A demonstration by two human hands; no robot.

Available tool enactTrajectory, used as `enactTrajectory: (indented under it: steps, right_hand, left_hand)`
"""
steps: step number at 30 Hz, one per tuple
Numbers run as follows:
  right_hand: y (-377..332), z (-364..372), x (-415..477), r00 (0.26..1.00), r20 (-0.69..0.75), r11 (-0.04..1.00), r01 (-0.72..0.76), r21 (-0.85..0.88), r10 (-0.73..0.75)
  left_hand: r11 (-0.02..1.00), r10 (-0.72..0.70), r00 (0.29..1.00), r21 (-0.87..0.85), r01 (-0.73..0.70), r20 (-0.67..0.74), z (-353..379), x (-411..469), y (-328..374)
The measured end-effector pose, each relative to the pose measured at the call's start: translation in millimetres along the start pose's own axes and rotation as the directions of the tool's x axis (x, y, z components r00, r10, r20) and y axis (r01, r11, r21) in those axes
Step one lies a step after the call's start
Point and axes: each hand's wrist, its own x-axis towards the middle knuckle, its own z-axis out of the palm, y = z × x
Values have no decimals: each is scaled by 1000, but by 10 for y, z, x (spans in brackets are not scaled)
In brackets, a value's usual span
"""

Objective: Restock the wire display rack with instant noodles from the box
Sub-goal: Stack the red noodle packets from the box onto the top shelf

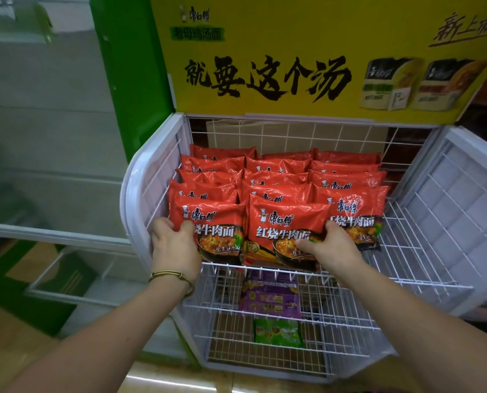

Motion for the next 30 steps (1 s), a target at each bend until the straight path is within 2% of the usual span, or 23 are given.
enactTrajectory:
  steps: [2,3,5,7,10,16,25,30]
  right_hand:
    - [-15,-8,-13,1000,1,1000,5,-10,-5]
    - [-20,-9,-15,1000,3,1000,9,-10,-9]
    - [-19,-11,-17,1000,6,1000,15,-8,-15]
    - [-11,-12,-17,1000,6,1000,26,-4,-26]
    - [-2,-9,-8,999,-1,999,43,4,-43]
    - [22,-2,13,997,-64,998,50,-31,-52]
    - [7,-55,-14,999,40,995,-16,-103,20]
    - [28,-163,-32,993,115,1000,-11,-12,12]
  left_hand:
    - [952,130,991,276,-133,28,-15,-27,-11]
    - [920,167,985,353,-172,47,-29,-37,-15]
    - [885,214,969,395,-244,120,-44,-29,-11]
    - [910,233,952,299,-286,200,-56,-19,-20]
    - [959,199,949,150,-240,245,-100,-8,-48]
    - [967,156,954,159,-200,256,-130,-21,-58]
    - [984,158,945,40,-176,285,-162,-6,-55]
    - [986,130,950,-137,-94,285,-197,17,67]
